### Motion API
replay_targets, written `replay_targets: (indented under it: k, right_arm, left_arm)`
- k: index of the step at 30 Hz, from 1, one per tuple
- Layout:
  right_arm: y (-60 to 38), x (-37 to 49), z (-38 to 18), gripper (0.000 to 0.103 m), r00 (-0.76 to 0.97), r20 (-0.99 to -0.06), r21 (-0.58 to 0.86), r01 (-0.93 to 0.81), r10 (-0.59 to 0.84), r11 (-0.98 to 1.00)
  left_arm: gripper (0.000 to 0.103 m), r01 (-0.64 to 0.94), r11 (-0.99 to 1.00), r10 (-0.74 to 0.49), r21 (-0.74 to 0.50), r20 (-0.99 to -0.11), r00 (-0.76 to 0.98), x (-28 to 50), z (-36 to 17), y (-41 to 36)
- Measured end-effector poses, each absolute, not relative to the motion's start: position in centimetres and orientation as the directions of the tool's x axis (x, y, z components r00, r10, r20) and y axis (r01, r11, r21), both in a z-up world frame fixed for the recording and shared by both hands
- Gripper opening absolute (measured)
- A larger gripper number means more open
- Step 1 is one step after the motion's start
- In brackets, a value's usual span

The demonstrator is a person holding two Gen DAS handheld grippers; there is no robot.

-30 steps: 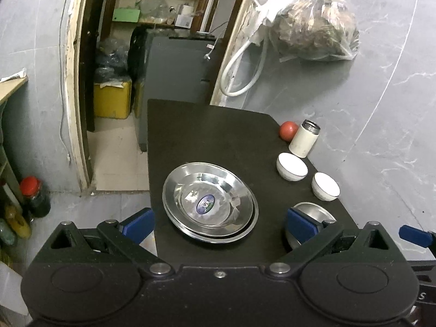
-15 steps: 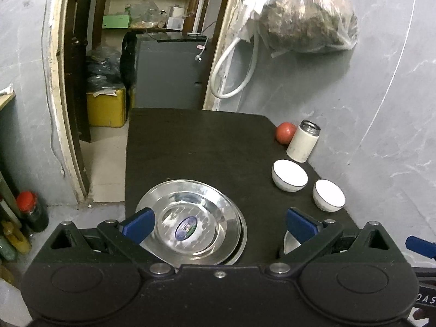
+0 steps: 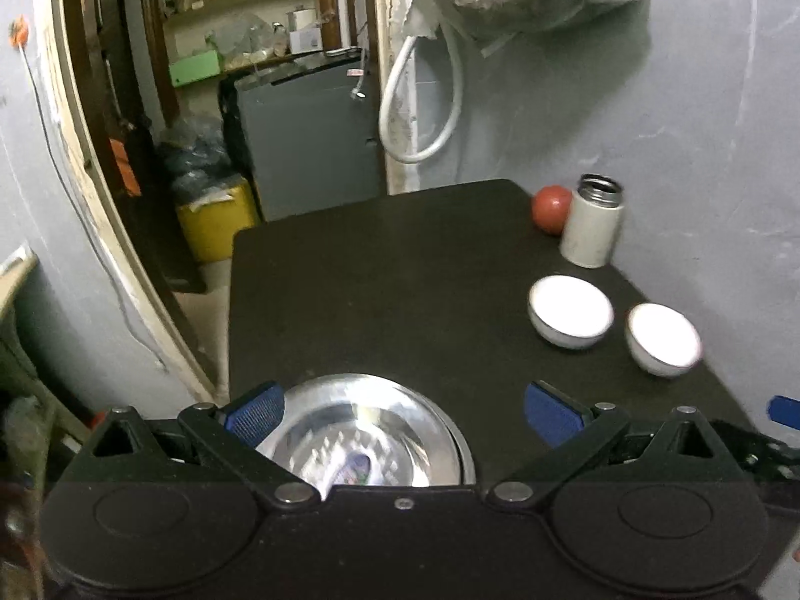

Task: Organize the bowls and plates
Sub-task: 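Move both grippers toward a red-rimmed white bowl near the thermos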

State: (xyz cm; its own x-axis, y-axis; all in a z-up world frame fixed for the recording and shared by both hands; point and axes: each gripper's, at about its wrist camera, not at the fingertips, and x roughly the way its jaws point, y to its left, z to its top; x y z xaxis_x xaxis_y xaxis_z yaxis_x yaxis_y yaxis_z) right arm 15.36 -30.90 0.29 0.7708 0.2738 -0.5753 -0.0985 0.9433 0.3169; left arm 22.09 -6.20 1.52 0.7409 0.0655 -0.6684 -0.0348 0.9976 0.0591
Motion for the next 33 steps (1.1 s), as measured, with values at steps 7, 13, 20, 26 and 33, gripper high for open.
replay_targets:
  k: [7,13,20,26,33]
  right_arm:
    - [-31.2,18.7,-0.8,0.103,0.779,-0.566,0.295,-0.117,0.272,0.948]
    - [-30.2,21.7,-0.6,0.103,0.78,-0.591,0.192,-0.114,0.207,0.975]
    - [-29.9,25.8,0.3,0.103,0.718,-0.672,0.17,-0.091,0.183,0.981]
    - [-30.1,30.4,0.0,0.103,0.684,-0.678,0.255,-0.122,0.267,0.959]
    - [-30.0,35.1,-1.2,0.103,0.627,-0.736,0.24,-0.11,0.255,0.964]
  left_arm:
    - [0.102,-0.079,0.997,0.073,0.023,-0.703,0.708,26.8,1.2,-7.4]
    - [0.102,-0.066,0.998,0.028,-0.024,-0.732,0.681,29.0,-0.3,-7.5]
    - [0.102,0.003,0.988,-0.118,-0.152,-0.752,0.648,31.0,-2.4,-7.7]
    - [0.102,-0.073,0.966,-0.162,-0.25,-0.795,0.585,34.0,-4.8,-7.0]
    - [0.102,-0.15,0.939,-0.165,-0.31,-0.788,0.593,37.0,-5.6,-5.8]
